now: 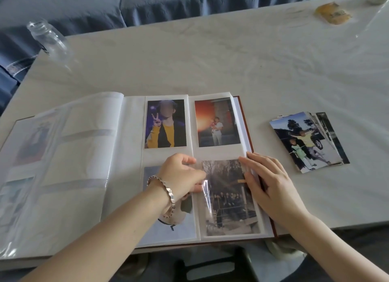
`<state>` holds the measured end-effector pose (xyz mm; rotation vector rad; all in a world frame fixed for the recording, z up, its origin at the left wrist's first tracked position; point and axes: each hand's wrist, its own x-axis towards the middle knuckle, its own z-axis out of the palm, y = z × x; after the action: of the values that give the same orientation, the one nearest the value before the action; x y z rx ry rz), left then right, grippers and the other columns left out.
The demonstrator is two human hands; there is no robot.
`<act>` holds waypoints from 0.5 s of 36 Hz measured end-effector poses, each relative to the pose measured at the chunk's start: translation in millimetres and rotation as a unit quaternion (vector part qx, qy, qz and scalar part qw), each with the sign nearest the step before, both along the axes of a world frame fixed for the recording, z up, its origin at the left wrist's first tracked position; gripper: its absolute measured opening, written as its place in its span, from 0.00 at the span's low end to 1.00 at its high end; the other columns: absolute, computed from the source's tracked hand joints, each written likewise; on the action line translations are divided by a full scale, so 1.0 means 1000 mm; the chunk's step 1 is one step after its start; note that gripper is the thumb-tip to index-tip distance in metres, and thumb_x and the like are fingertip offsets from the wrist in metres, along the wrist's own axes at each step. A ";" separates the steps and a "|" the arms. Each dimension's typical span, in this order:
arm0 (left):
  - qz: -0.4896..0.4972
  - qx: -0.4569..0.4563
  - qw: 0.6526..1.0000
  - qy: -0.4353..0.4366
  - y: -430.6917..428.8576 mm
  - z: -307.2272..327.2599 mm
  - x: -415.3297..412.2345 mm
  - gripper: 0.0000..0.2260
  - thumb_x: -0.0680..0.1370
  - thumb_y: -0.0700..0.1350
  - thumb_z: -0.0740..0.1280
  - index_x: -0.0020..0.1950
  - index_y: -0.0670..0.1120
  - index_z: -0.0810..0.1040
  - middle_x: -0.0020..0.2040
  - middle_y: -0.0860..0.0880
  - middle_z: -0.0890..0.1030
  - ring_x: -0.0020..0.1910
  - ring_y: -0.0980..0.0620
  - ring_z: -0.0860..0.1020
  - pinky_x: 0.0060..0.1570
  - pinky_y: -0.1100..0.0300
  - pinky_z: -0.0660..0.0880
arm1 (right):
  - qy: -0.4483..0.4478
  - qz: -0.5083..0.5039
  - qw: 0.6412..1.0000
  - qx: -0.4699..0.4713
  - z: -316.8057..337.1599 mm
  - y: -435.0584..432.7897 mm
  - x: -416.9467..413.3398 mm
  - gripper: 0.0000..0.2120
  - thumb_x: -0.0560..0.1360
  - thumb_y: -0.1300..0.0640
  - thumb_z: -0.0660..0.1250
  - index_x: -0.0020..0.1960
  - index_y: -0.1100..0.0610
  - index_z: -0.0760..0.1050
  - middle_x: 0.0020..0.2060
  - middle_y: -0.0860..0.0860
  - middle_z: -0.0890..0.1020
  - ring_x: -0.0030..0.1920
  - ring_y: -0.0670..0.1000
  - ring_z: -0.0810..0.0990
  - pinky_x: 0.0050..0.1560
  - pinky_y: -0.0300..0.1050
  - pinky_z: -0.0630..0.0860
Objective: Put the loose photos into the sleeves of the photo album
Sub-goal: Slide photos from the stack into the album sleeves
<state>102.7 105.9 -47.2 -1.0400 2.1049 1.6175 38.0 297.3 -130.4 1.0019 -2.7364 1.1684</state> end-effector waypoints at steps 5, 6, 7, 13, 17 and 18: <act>-0.120 -0.190 0.974 -0.017 0.003 -0.005 0.004 0.21 0.71 0.49 0.73 0.56 0.55 0.64 0.35 0.55 0.81 0.34 0.55 0.81 0.48 0.54 0.79 | 0.004 -0.004 1.000 -0.008 0.003 0.000 0.000 0.22 0.77 0.48 0.54 0.66 0.57 0.72 0.59 0.43 0.72 0.62 0.43 0.68 0.60 0.47 0.67; -0.125 -0.211 0.969 -0.014 0.005 -0.006 0.005 0.21 0.70 0.49 0.74 0.55 0.56 0.64 0.33 0.55 0.81 0.35 0.55 0.81 0.49 0.53 0.79 | 0.004 -0.006 1.000 -0.007 0.004 0.000 0.000 0.22 0.77 0.48 0.53 0.66 0.57 0.72 0.59 0.42 0.72 0.62 0.41 0.67 0.60 0.46 0.66; -0.127 -0.222 0.967 -0.012 0.006 -0.005 0.005 0.21 0.70 0.50 0.74 0.54 0.57 0.64 0.33 0.56 0.81 0.36 0.54 0.80 0.49 0.52 0.79 | 0.004 -0.008 1.000 -0.007 0.004 0.000 0.000 0.23 0.77 0.48 0.53 0.66 0.58 0.72 0.59 0.43 0.72 0.62 0.40 0.66 0.60 0.45 0.66; -0.160 -0.254 0.954 -0.013 0.011 0.000 0.006 0.19 0.70 0.53 0.74 0.51 0.58 0.65 0.34 0.55 0.81 0.38 0.53 0.81 0.51 0.51 0.78 | 0.001 -0.010 1.000 0.007 0.003 -0.001 0.000 0.23 0.77 0.47 0.53 0.65 0.58 0.72 0.60 0.50 0.77 0.62 0.45 0.68 0.62 0.47 0.66; -0.158 -0.238 0.958 -0.009 0.011 -0.001 0.007 0.17 0.71 0.50 0.73 0.51 0.57 0.67 0.32 0.54 0.82 0.34 0.55 0.81 0.47 0.52 0.79 | 0.003 -0.013 1.000 0.008 0.004 -0.001 0.000 0.23 0.77 0.48 0.53 0.65 0.58 0.73 0.60 0.51 0.78 0.61 0.45 0.68 0.61 0.47 0.66; -0.153 -0.227 0.962 -0.007 0.011 -0.002 0.007 0.16 0.71 0.49 0.73 0.51 0.57 0.68 0.32 0.54 0.82 0.32 0.56 0.81 0.46 0.53 0.80 | 0.005 -0.013 1.000 0.009 0.004 -0.001 0.000 0.23 0.77 0.48 0.53 0.65 0.58 0.73 0.60 0.51 0.78 0.61 0.45 0.68 0.60 0.47 0.65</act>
<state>109.4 116.6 -49.2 -0.7814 2.5429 1.0041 38.4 295.9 -126.7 0.9678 -2.7497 1.1331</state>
